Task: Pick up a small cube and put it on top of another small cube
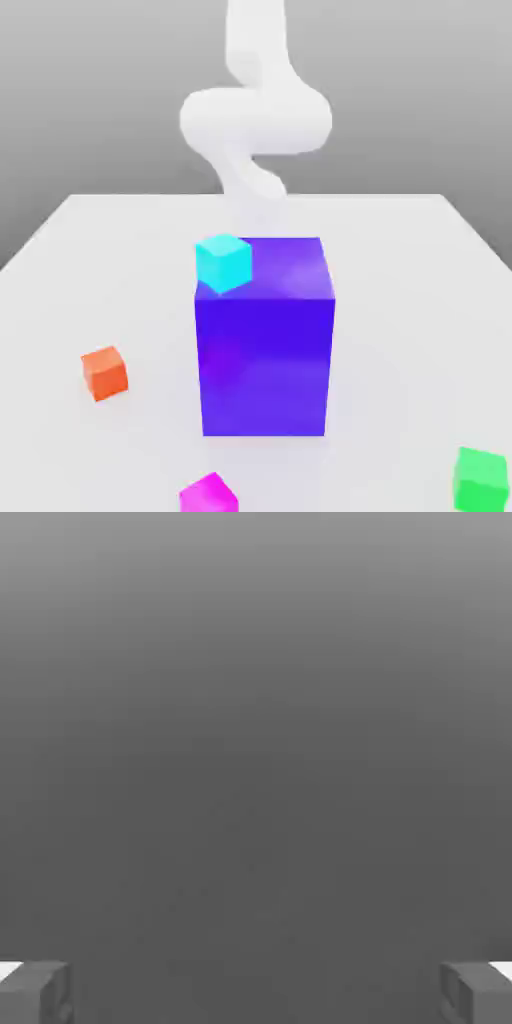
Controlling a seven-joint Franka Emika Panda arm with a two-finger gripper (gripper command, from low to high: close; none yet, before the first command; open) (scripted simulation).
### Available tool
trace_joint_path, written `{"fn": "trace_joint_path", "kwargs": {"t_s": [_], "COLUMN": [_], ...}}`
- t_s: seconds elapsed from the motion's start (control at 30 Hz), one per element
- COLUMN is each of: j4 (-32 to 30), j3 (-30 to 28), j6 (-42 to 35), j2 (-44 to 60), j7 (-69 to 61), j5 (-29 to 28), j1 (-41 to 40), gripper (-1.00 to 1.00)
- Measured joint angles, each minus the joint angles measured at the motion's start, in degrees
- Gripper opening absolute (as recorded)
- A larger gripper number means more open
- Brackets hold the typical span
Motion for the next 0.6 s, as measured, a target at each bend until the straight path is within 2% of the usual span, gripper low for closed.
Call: {"fn": "trace_joint_path", "kwargs": {"t_s": [0.37, 0.6], "j4": [4.22, 6.97], "j3": [-15.88, -22.52], "j6": [-5.16, -8.77], "j2": [20.33, 33.63], "j7": [-27.38, -45.80], "j5": [9.75, 17.57], "j1": [7.96, 9.17], "gripper": [0.00, 0.00]}}
